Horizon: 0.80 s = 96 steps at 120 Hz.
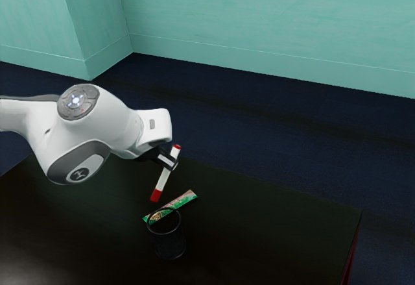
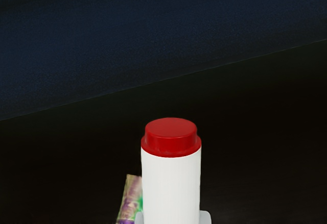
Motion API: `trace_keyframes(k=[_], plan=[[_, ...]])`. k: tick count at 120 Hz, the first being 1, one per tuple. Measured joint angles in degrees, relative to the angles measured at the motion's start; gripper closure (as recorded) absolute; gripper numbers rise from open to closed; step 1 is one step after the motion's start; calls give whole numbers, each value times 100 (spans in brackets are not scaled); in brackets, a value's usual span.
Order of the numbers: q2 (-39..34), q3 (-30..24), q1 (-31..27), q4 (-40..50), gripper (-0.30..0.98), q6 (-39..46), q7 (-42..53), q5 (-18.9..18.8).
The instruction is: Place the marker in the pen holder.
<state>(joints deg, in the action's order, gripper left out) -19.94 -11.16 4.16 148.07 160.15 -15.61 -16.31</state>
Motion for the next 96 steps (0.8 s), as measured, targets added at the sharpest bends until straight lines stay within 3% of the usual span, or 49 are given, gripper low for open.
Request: trace_keyframes(k=[96], plan=[[512,-196,-134,112,79,180,-1646,1]])
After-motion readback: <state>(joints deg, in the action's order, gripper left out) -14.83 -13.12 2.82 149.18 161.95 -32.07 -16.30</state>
